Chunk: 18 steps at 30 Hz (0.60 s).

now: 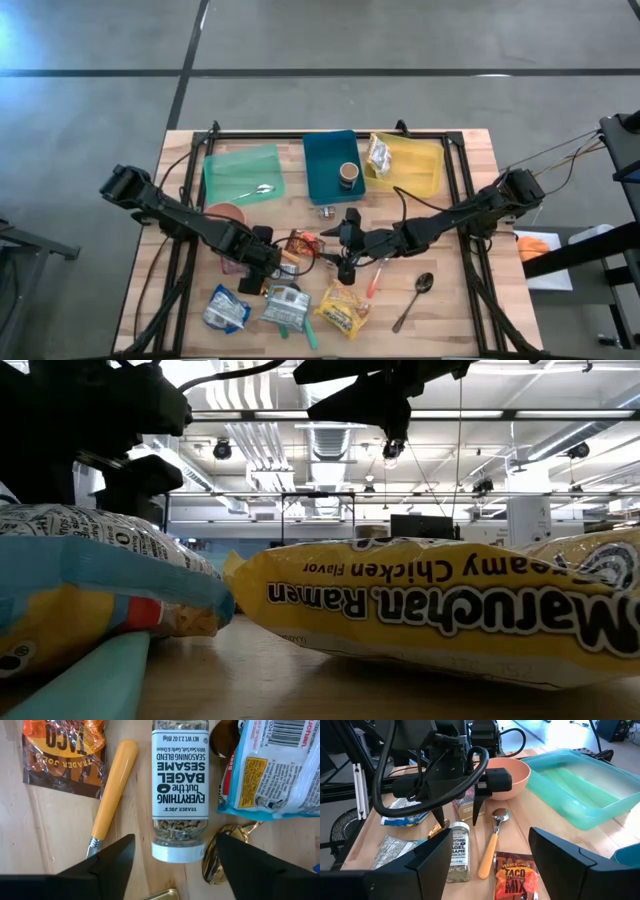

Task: Pick & Place Food Item
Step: Put the white seasoning bottle into the blue bin

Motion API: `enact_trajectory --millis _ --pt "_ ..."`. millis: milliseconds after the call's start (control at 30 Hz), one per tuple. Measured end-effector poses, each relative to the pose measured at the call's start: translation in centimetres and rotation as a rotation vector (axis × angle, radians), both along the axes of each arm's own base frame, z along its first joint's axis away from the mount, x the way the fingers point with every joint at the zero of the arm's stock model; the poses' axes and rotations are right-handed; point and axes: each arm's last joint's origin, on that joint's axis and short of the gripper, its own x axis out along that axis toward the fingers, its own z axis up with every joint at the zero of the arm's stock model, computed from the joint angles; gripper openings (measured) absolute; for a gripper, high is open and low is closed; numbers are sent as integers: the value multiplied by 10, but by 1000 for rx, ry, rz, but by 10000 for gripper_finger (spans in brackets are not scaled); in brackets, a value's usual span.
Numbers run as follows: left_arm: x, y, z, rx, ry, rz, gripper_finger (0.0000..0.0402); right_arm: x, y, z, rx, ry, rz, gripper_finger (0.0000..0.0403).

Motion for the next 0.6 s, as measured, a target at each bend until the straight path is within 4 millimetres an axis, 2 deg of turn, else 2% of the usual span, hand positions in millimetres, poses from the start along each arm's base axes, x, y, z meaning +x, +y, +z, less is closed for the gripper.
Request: enact_trajectory --millis 200,600 --pt "0 0 -2 -7 -4 18 332 0 0 0 0 0 0 260" --pt "-5 2 -17 -17 -22 25 335 0 0 0 0 0 0 260"
